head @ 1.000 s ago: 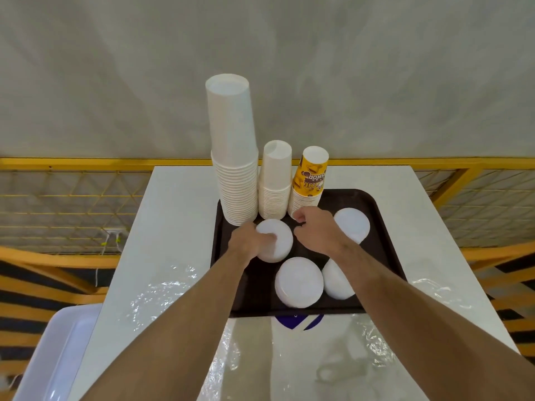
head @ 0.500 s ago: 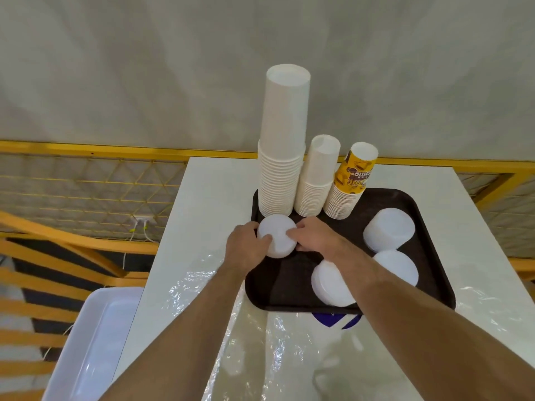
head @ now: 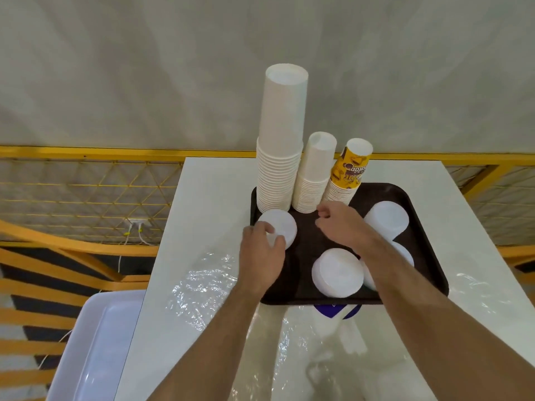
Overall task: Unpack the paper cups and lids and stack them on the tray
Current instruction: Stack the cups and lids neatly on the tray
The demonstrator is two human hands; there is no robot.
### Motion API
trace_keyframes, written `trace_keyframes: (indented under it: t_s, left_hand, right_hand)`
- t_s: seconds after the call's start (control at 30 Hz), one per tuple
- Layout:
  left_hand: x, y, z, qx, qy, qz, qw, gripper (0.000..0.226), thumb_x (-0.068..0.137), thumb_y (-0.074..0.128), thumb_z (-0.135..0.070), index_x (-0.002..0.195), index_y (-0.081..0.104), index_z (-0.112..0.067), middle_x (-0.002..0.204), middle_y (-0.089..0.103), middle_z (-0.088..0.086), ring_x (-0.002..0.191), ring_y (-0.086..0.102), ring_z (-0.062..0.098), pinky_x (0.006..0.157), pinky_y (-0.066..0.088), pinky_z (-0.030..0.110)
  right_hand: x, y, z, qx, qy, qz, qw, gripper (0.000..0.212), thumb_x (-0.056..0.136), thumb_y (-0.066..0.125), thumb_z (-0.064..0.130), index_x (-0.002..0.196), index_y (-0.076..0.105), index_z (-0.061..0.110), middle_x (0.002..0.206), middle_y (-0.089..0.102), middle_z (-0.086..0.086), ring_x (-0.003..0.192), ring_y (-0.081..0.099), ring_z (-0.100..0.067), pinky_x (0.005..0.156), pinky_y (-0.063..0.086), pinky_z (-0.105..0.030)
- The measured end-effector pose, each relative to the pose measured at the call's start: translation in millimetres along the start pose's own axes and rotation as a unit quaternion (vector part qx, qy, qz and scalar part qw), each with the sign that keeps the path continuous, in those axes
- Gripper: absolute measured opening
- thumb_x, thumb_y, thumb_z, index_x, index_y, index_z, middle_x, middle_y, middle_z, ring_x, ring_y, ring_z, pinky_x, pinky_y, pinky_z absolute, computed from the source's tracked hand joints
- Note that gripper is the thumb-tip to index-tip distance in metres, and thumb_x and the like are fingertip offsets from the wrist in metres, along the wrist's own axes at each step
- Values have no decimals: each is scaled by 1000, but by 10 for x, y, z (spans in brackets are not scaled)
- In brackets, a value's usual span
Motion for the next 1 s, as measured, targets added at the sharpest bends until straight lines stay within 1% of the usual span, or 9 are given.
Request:
trace_keyframes:
  t_s: [0.07,0.13,0.23,0.33,0.43,0.67,0.73,0.83,1.0]
  left_hand:
    - [-215,252,-46,-29,-14,67,997,34,95,61,-28,125,57,-15,125,57,4,109,58,18,93,46,28]
    - [-331,542,-62,-31,-32,135,990,47,94,62,-34,137,51,-17,136,53,5,122,52,19,102,42,30]
    - [-373,866,-65,13,-51,186,981,66,93,60,-45,149,39,-18,148,44,8,134,45,27,111,37,38]
    - [-390,990,-56,63,-53,179,980,65,93,60,-45,146,41,-12,142,49,12,130,47,30,110,37,40]
    - [-403,956,-28,50,-54,156,985,52,92,62,-39,134,53,-10,130,58,12,120,54,29,104,43,41]
    - [-419,584,114,1,-110,123,986,50,93,64,-34,135,55,-10,131,61,7,121,56,27,106,45,40]
    - [-465,438,149,4,-106,110,988,45,93,64,-34,130,59,-10,128,64,8,117,58,26,103,46,40]
    - [-561,207,181,-13,-94,76,993,48,95,62,-26,140,52,-12,133,60,6,121,57,22,104,44,31]
    - [-691,171,194,-13,-55,123,991,49,94,60,-20,142,50,-21,131,62,2,111,60,16,95,47,24]
  right_hand:
    - [-166,-125,-133,-8,1,-9,1000,53,97,55,9,148,44,14,144,54,-6,131,51,-22,97,42,-26]
    - [-318,-181,-275,0,10,-26,1000,53,96,57,7,147,45,14,142,55,-5,129,52,-20,95,44,-25]
    - [-512,-137,-390,10,10,-29,999,53,97,56,6,147,45,14,144,54,-5,131,51,-19,94,40,-21]
    - [-640,-14,-436,5,4,-29,1000,54,98,56,9,150,41,16,151,49,-3,137,47,-21,104,41,-28]
    - [-714,92,-467,-10,-4,-42,999,56,100,55,12,153,36,17,156,43,-3,142,42,-22,113,37,-32]
    - [-677,351,-562,36,28,-18,999,59,101,56,22,155,32,16,157,40,-4,142,40,-23,112,37,-34]
    - [-647,438,-608,60,45,4,997,58,101,56,28,154,33,17,156,42,-3,140,42,-24,110,38,-34]
    - [-615,490,-677,109,71,6,991,56,101,56,34,150,39,16,149,49,-4,134,48,-23,104,41,-33]
    - [-611,695,-580,126,67,3,990,42,99,58,32,138,53,16,133,61,-4,106,54,-15,86,44,-28]
Point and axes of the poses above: each hand's wrist, its own x-axis towards the middle knuckle, its own y-axis out of the palm, z = x × y, the point moved 5 cm from there along x, towards the middle knuckle
